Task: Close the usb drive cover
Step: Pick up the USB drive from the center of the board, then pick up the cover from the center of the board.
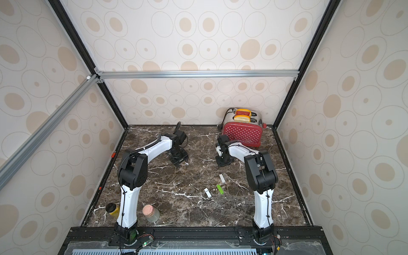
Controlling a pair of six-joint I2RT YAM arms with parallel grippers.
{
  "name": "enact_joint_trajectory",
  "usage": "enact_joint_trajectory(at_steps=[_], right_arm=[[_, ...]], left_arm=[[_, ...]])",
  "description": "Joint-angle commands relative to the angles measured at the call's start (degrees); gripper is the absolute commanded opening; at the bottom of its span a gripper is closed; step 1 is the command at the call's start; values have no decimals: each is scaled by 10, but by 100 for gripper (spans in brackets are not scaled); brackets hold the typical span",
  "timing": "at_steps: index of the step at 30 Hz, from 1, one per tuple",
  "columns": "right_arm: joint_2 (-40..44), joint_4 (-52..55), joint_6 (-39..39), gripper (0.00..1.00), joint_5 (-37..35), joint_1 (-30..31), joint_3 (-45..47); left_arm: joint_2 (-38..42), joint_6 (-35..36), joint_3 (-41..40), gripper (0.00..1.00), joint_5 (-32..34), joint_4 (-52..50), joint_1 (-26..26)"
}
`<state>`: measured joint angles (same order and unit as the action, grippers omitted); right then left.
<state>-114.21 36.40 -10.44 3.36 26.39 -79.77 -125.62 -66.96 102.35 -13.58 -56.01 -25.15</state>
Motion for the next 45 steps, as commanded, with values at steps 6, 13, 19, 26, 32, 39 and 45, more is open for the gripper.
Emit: enact_joint_trajectory(at_steps=[6,13,19,26,32,39,45], right_arm=[[100,-14,-27,0,-13,27,69],[158,-41,-40,0,-24,41,128],[193,-52,-44,0,-26,46,153],[203,-60,-43,0,-19,49,161],[202,-66,-43,0,-12,49,164],[198,-68,-42,0,-1,52,163],[197,-71,-40,0,2,56,165]], left_arm=[[-39,-22,65,52,13,-48,-11],[-67,-34,85,51,13,-54,-17],[-83,-44,100,50,12,-61,-17],[-98,-50,117,42,7,-65,-19],[-96,-42,113,32,12,-69,-18],[-99,-39,111,26,8,-64,-18],[-99,-32,111,25,6,-64,-18]])
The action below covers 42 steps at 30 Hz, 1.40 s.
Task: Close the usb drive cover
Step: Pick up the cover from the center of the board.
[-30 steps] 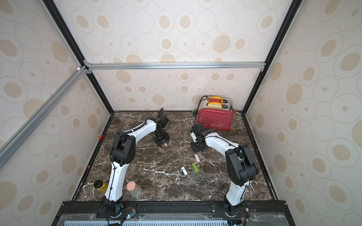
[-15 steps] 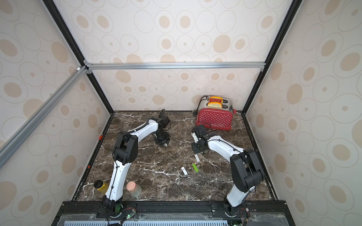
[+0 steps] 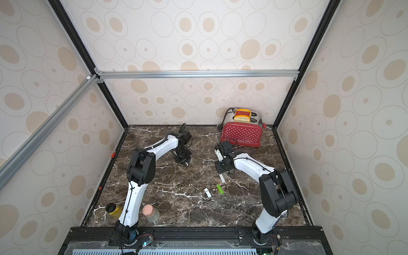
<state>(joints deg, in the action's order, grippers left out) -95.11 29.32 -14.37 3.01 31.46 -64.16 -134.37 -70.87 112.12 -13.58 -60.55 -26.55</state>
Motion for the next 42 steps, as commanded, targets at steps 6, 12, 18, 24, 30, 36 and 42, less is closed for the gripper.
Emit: enact_joint_trajectory(at_steps=[6,12,18,24,30,36,42], right_arm=[[0,-1,0,0,11,10,9],[3,-5,2,0,20,12,11],[-4,-8,1,0,24,14,11],[-9,-10,1,0,26,17,11],[-10,-11,1,0,27,20,9],[-10,-10,3,0,27,20,10],[-9,-12,2,0,28,23,10]], left_arm=[[-10,17,9,17,7,-19,-5],[-5,25,4,16,7,-18,-4],[-2,34,6,17,10,-19,-5],[1,45,4,24,17,-25,-3],[-3,48,4,24,17,-26,2],[-3,52,11,23,33,-33,8],[-8,54,11,21,29,-34,12]])
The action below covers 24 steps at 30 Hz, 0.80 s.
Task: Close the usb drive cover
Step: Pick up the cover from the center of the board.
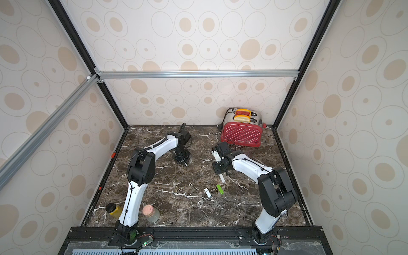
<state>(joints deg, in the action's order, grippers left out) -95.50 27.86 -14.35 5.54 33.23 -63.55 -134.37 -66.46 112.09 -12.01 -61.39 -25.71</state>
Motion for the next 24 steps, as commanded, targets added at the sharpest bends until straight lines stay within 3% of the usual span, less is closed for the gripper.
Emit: enact_joint_trajectory(at_steps=[1,24], right_arm=[[-5,3,2,0,2,6,4],[0,3,3,0,0,9,5]], left_arm=[[-8,10,11,21,15,-25,3],[-27,-3,34,16,9,-10,-11]])
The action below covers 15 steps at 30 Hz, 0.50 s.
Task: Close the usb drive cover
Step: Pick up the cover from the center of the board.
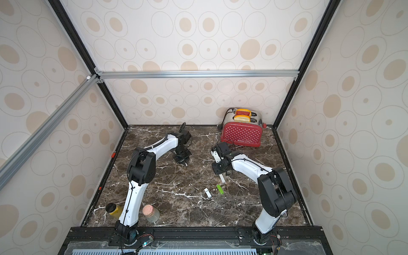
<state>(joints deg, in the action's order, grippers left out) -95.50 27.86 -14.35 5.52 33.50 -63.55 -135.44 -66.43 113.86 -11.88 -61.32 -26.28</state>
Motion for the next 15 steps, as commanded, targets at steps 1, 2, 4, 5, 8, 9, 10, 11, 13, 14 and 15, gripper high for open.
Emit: enact_joint_trajectory(at_steps=[1,2,4,5,8,9,10,11,13,14,15], right_arm=[[1,2,2,0,1,6,5],[1,3,2,0,1,6,5],[4,2,2,0,3,7,6],[5,2,2,0,4,7,7],[6,0,3,0,4,8,8],[5,0,2,0,5,8,8],[4,1,3,0,5,9,7],[4,1,2,0,8,9,7],[3,-2,3,0,9,11,9],[4,-3,2,0,9,11,10],[4,-2,3,0,9,10,10]], left_arm=[[-16,-3,16,14,7,-11,-5],[-16,-3,17,14,8,-11,-5],[-15,0,15,13,9,-11,-5],[-14,1,15,13,9,-11,-5],[-10,4,10,13,10,-11,-6],[-9,4,8,12,10,-9,-5],[-8,5,5,12,10,-7,-5],[-8,5,4,11,9,-7,-5],[-9,7,4,9,7,-4,-6],[-9,8,4,8,7,-4,-6],[-9,8,4,8,7,-4,-6]])
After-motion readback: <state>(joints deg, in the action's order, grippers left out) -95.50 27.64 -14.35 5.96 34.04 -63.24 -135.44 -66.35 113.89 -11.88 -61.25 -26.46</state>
